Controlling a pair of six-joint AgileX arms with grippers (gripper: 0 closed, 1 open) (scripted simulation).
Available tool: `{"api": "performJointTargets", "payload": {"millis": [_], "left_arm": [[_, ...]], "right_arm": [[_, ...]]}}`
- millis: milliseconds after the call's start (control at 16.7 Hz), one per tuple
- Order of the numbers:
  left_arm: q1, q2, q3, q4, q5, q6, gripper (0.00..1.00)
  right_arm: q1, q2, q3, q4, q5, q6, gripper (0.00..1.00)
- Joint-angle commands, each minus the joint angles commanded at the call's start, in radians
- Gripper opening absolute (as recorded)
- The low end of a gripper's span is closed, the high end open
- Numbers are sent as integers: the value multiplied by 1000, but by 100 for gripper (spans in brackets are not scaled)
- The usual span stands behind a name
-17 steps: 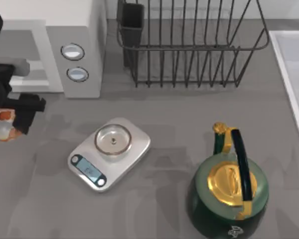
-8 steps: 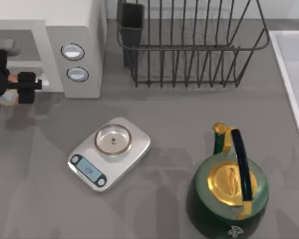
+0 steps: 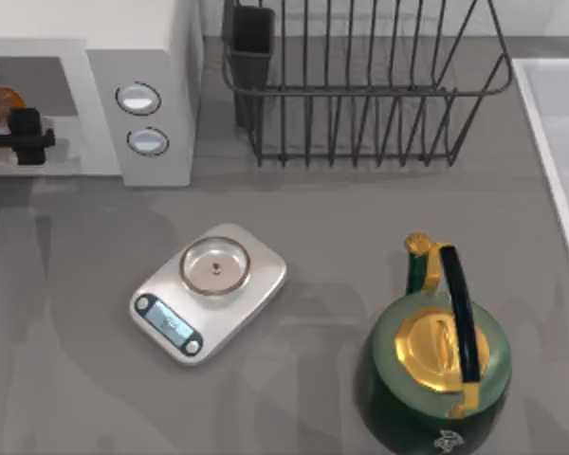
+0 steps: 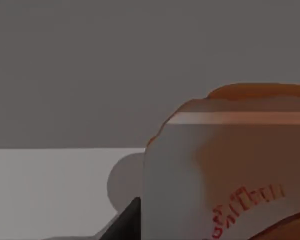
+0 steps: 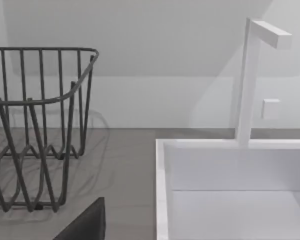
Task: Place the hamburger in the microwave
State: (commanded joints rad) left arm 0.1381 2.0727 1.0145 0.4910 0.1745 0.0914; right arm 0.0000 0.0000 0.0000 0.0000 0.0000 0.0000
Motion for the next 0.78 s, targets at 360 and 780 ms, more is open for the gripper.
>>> {"api": "performJointTargets", "payload": {"millis": [360,780], "left_arm": [[47,47,-87,326,40,-2,0],[47,48,-91,350,41,-1,0]], "right_arm": [[0,0,0,0,0,0,100],[0,0,0,0,0,0,100]]}}
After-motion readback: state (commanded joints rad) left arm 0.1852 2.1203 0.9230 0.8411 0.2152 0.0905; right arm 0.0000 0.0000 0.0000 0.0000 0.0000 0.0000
